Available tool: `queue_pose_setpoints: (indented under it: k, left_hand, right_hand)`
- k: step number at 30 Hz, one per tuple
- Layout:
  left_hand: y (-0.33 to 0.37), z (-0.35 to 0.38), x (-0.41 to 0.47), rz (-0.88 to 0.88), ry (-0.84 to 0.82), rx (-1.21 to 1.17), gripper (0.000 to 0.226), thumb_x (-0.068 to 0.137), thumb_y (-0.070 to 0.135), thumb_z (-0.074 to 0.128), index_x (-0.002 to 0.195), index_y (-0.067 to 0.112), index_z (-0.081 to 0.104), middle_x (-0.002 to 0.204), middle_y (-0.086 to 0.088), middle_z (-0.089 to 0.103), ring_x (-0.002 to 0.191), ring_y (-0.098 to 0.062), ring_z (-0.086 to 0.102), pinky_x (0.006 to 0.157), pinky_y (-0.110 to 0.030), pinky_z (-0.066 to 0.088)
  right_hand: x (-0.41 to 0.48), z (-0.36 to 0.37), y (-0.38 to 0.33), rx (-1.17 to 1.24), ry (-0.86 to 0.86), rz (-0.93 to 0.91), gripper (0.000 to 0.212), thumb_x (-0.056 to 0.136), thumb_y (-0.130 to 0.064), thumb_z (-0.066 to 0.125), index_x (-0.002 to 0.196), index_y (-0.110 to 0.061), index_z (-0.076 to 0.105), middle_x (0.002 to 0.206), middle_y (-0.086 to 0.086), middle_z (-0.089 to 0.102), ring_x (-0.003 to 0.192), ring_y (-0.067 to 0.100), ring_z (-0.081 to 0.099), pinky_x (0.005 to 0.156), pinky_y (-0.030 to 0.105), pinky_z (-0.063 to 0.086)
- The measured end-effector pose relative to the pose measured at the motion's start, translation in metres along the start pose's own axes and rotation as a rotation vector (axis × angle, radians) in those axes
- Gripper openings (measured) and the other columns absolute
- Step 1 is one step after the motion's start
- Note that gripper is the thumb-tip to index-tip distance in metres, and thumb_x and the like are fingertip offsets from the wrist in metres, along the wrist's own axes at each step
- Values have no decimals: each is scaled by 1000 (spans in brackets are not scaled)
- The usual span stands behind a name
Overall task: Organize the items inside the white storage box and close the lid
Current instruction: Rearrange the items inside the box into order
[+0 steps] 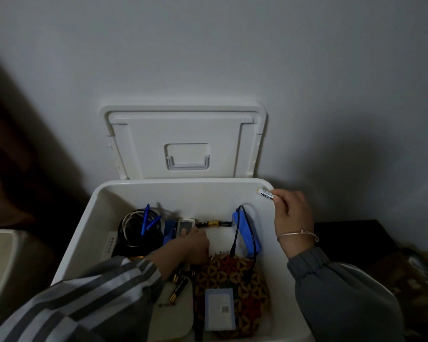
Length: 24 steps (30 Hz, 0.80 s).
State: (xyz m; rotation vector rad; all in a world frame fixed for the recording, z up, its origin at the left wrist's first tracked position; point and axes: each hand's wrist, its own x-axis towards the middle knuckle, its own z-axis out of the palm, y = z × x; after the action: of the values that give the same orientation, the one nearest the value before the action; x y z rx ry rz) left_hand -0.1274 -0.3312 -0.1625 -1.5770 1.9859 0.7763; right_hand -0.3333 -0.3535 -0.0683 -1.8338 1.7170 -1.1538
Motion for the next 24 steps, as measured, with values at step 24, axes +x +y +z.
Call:
queue_pose_setpoints:
  k: [24]
  left_hand:
    - [25, -9, 26, 188, 252, -90, 19, 93, 17, 52, 105, 3, 59, 108, -16, 60, 99, -30, 58, 86, -39, 50]
  right_hand:
    - [0, 0, 2, -14, 2, -27, 20, 93, -3, 52, 105, 0, 67, 96, 6, 50, 84, 14, 47, 67, -8, 28]
